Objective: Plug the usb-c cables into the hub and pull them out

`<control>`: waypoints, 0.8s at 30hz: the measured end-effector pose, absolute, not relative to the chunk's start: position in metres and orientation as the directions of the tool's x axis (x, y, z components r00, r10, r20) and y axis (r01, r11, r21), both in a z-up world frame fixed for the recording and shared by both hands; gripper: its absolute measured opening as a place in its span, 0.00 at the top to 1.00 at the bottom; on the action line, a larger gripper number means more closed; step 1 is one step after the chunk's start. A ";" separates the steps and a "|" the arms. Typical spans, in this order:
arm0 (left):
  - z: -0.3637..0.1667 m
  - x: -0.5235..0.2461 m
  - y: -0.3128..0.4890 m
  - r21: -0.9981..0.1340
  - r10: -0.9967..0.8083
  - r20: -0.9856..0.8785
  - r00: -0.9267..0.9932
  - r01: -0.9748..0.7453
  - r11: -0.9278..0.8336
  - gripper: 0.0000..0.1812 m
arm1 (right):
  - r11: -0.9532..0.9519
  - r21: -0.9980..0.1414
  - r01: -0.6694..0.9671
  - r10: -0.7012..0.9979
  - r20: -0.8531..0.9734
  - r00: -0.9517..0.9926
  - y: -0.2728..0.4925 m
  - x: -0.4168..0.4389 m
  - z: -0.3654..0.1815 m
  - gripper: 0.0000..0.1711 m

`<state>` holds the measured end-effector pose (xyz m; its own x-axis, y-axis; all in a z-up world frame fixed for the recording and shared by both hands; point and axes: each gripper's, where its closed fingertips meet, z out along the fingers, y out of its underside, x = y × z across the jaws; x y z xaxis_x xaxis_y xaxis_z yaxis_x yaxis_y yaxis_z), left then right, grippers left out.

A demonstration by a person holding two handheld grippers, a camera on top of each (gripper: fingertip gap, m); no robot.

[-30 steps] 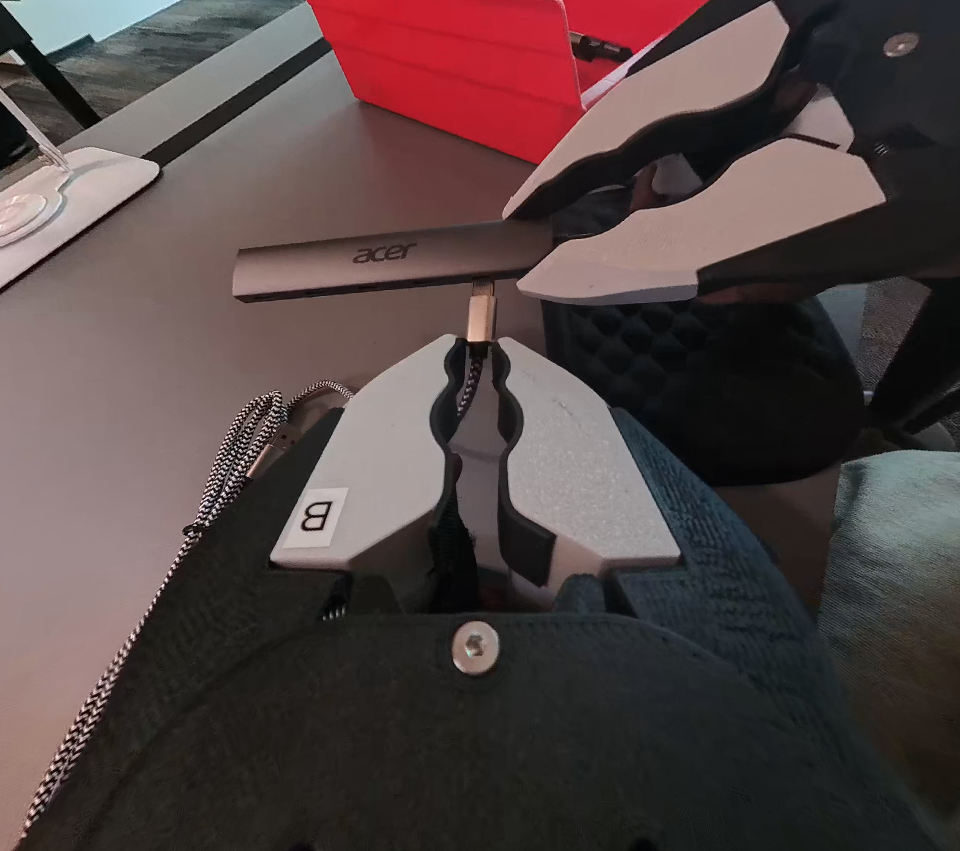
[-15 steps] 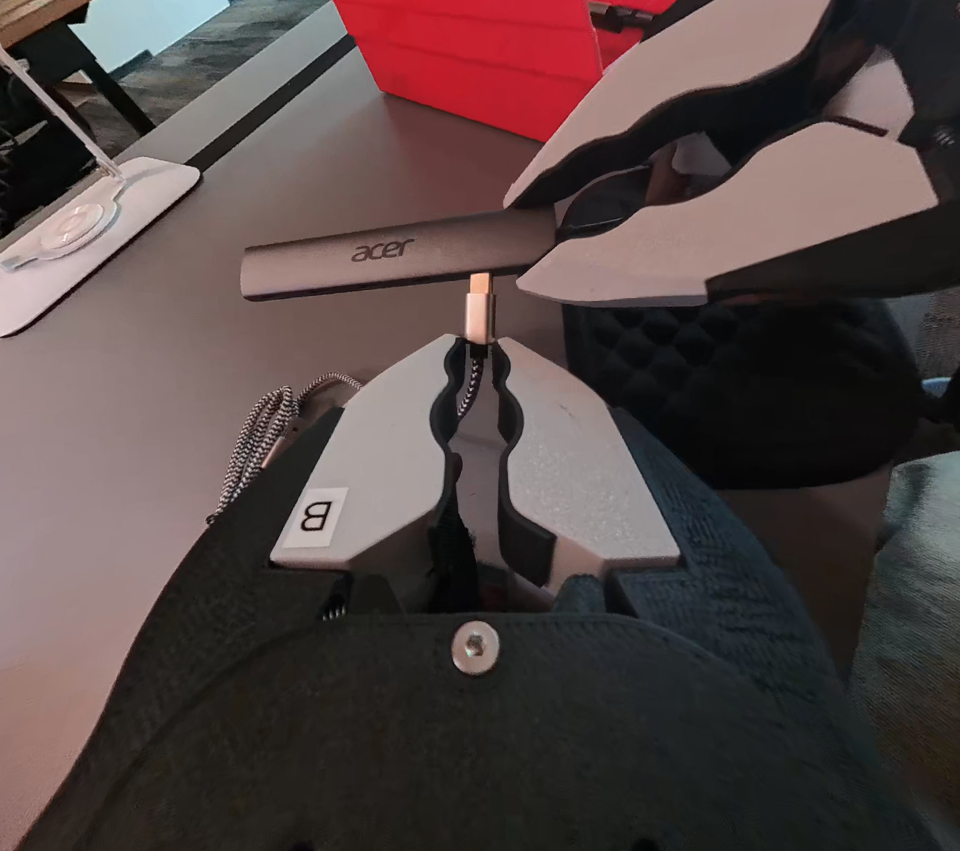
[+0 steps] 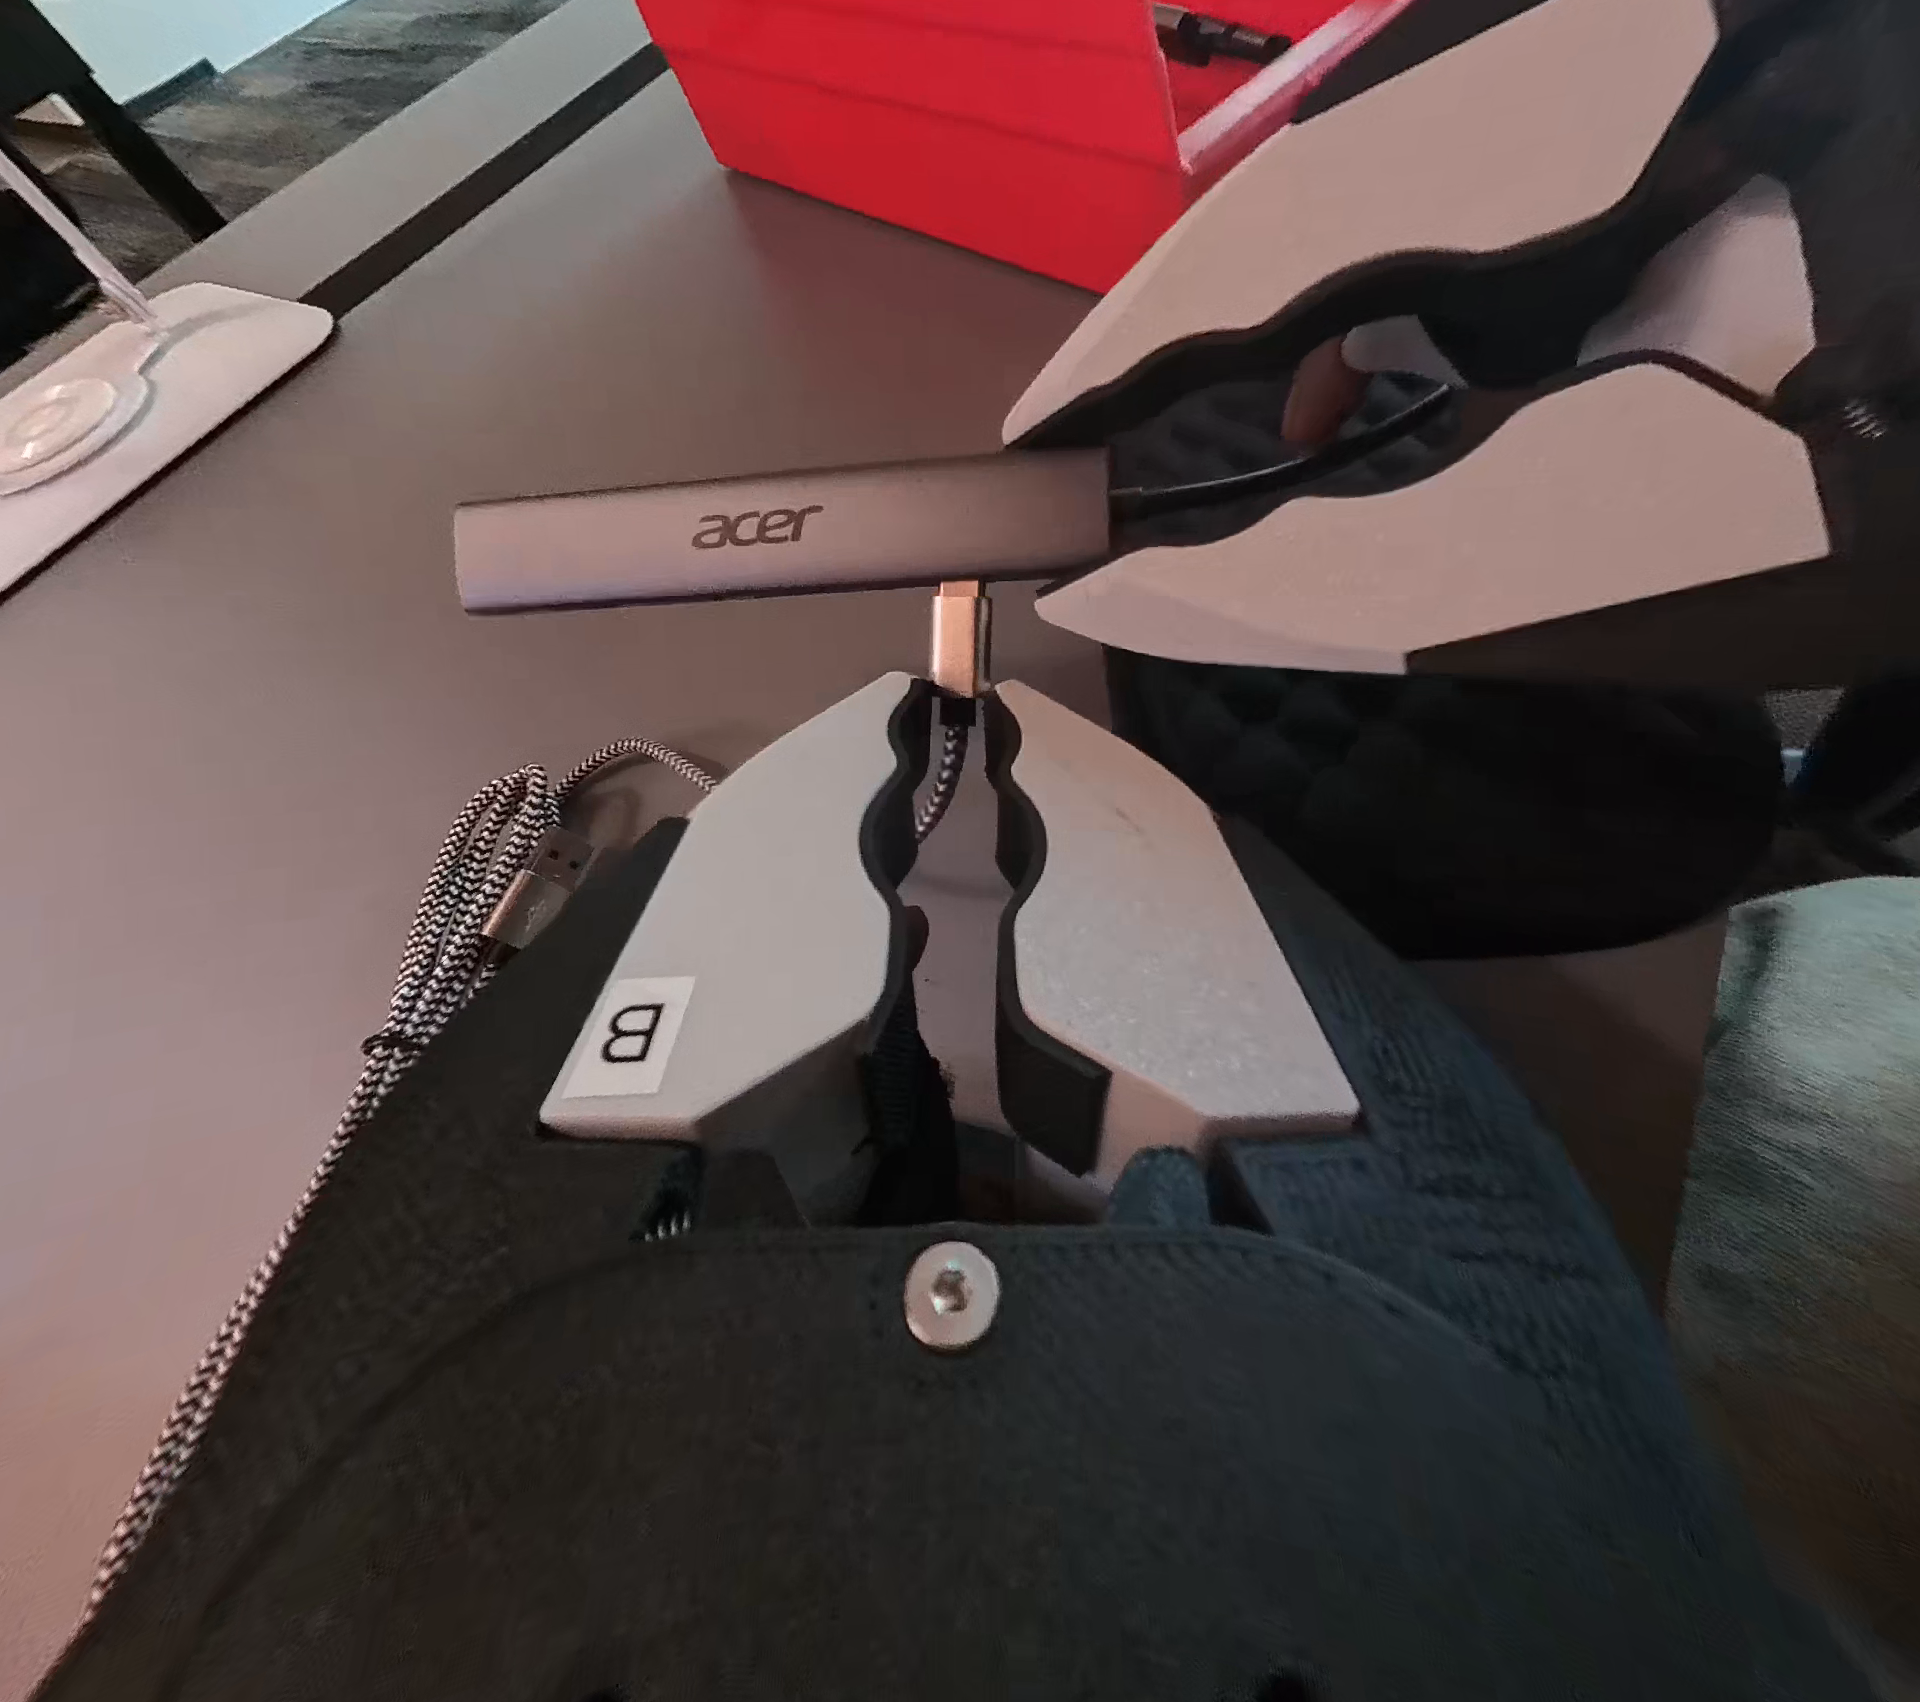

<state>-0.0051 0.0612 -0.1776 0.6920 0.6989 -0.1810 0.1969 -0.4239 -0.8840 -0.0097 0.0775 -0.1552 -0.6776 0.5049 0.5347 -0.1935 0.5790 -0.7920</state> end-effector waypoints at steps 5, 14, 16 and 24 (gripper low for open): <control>-0.182 -0.004 0.063 -0.870 0.687 -0.191 0.701 0.203 -0.449 0.95 | 0.568 -0.796 -0.210 0.494 0.533 -0.687 0.074 -0.007 -0.155 0.87; -0.193 -0.002 0.066 -0.848 0.662 -0.151 0.734 0.248 -0.469 0.95 | 0.664 -0.703 -0.254 0.394 0.618 -0.681 0.074 -0.004 -0.167 0.87; -0.194 -0.001 0.067 -0.847 0.652 -0.150 0.743 0.243 -0.472 0.95 | 0.685 -0.694 -0.223 0.371 0.595 -0.713 0.078 -0.005 -0.175 0.86; -0.192 0.000 0.071 -0.849 0.629 -0.131 0.766 0.241 -0.470 0.94 | 0.597 -0.791 -0.137 0.429 0.458 -0.779 0.086 -0.006 -0.177 0.86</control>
<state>-0.0004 0.0712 -0.1924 0.7663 0.6291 -0.1309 0.2405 -0.4697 -0.8494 -0.0064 0.0861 -0.1773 -0.7786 0.4287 0.4582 -0.1367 0.5969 -0.7906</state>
